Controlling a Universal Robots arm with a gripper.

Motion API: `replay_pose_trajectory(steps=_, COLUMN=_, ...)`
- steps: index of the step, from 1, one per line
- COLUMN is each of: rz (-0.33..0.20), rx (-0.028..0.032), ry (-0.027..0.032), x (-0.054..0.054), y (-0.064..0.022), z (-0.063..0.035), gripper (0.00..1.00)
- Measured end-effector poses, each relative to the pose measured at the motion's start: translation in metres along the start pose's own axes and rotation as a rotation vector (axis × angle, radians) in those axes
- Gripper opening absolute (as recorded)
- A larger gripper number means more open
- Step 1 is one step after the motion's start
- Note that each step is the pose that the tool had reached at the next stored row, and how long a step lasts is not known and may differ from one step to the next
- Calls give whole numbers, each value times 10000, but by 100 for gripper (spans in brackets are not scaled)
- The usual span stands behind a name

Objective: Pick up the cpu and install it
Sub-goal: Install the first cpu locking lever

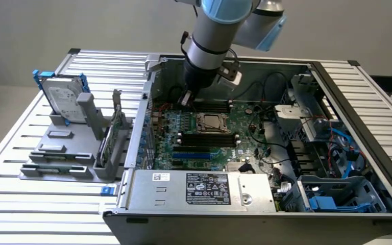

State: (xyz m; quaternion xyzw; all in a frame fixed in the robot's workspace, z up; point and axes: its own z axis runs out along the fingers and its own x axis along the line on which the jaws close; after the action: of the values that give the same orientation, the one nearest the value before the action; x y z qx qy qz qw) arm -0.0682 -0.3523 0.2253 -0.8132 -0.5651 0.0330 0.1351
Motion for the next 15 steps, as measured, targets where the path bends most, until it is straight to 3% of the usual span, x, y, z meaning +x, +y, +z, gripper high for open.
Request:
replay_pose_trajectory(steps=7, rz=733, rx=-31, ry=293, x=-6, y=-15, z=4, gripper=11)
replay_pose_trajectory(steps=15, rz=1467, rx=-107, ry=499, x=-15, y=-39, z=9, gripper=11)
